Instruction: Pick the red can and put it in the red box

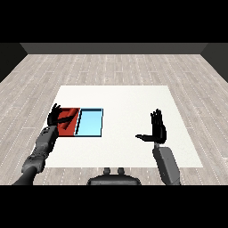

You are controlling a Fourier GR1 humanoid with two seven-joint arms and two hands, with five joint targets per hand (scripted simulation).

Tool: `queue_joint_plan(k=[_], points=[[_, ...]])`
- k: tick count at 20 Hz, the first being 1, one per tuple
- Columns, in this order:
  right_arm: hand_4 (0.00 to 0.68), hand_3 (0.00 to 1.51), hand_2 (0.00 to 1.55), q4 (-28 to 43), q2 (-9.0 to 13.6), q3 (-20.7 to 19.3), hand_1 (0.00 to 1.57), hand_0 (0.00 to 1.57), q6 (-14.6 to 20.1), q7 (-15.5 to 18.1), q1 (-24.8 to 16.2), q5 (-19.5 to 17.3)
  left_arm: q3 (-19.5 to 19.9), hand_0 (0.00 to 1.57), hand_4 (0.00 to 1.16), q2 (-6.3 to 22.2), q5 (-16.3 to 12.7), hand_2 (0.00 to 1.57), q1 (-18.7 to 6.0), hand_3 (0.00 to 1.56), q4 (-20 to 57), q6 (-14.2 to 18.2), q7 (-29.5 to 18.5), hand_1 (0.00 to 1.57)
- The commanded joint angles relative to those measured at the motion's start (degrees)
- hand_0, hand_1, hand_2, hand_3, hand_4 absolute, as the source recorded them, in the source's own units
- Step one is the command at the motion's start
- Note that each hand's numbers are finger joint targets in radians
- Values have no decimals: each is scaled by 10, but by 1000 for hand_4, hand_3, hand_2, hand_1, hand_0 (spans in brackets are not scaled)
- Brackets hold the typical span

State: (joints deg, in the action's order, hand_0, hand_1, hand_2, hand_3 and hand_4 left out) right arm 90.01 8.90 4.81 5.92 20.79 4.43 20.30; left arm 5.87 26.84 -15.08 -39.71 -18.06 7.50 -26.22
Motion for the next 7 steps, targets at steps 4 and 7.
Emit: queue_joint_plan(k=[4, 7], points=[[0, 0, 0, -13, 11, 2, 0, 0, -4, 5, 1, -16, 59, 0, 0, -112, -105, 0, 21, 0, -149, -138, -158, 0], [0, 0, 0, -22, 8, 20, 0, 0, -30, 47, -28, -31, 25, 0, 0, -158, -97, 0, 89, 0, -226, -142, -178, 0]])
